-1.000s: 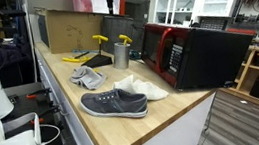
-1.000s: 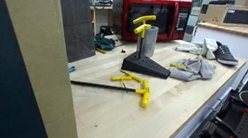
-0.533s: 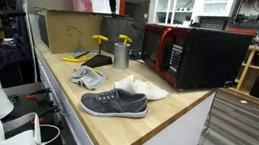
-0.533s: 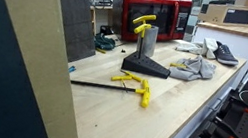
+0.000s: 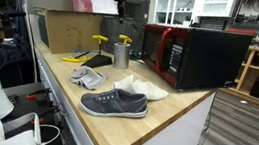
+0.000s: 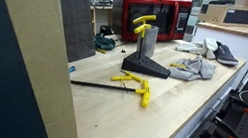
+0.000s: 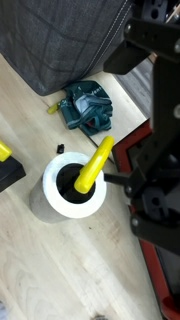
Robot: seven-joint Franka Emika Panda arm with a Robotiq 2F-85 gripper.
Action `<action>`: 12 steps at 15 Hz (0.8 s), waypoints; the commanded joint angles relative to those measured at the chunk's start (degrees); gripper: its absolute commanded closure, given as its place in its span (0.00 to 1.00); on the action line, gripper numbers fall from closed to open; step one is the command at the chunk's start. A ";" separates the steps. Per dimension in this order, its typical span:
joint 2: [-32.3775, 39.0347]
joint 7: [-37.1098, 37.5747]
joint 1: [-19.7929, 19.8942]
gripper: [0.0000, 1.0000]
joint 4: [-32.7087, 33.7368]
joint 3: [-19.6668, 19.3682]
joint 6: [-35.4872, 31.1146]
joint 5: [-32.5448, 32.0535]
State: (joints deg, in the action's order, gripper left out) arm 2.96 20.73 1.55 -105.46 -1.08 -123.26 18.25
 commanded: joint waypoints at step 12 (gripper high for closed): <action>19.74 -2.41 0.19 0.00 28.74 -1.03 28.85 -8.51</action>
State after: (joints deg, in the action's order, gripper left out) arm 18.93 19.98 1.74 -83.19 -1.78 -100.35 11.43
